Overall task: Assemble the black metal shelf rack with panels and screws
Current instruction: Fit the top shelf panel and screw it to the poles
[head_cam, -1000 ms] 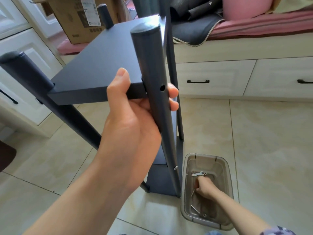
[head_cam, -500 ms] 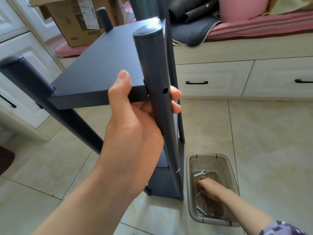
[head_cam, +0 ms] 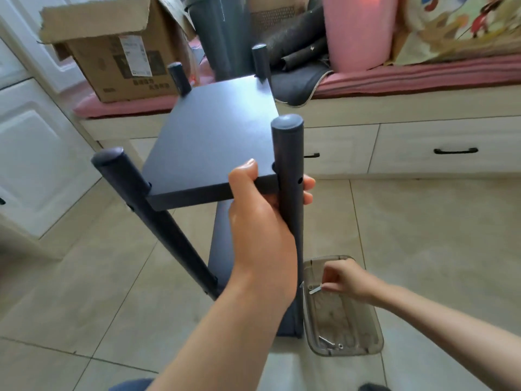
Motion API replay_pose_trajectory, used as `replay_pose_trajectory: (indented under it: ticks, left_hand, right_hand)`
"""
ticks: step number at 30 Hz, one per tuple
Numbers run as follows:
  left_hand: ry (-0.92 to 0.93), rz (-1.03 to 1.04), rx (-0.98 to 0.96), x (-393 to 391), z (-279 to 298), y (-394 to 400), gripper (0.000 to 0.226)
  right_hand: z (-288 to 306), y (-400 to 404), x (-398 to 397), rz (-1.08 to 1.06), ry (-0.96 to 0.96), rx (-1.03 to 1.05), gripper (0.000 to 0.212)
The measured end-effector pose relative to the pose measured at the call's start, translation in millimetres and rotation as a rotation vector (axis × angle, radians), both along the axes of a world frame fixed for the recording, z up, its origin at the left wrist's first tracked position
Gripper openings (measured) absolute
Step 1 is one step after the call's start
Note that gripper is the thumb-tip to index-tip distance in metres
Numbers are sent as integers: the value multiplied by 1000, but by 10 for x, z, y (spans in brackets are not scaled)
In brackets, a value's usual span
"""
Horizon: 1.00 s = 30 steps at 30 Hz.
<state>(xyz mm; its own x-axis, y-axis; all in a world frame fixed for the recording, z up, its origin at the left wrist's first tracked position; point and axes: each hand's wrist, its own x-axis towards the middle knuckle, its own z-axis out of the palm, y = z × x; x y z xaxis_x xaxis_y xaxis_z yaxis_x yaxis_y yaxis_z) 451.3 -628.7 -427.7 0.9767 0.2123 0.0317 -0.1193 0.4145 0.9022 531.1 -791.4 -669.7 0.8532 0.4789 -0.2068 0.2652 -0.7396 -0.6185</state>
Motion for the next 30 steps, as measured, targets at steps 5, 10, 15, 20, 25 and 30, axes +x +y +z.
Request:
replay_pose_trajectory:
  ticks: [5,10,15,20,25,30]
  left_hand:
    - [51,29,4,-39,80,23,46]
    - [122,-35,39,-134,139,91,58]
    - [133,-66,0,-168,142,172,35]
    - [128,-11,-90,-229,187,207,41]
    - [69,-22,-88,-220,140,281,57]
    - [30,-68,-40,-164,68,360,54]
  right_hand:
    - [1284,16,-440,-148,-58,359,11]
    - [2327,109,-811,-227,-161,642,8]
    - [2723,270,-1044,-330,-279,780,5]
    - [2769,472,-1196,-460,-382,810,8]
    - [2696,534,-1304,-428,-486,825,14]
    - [2642,497,-1334,-371,-469,838,16]
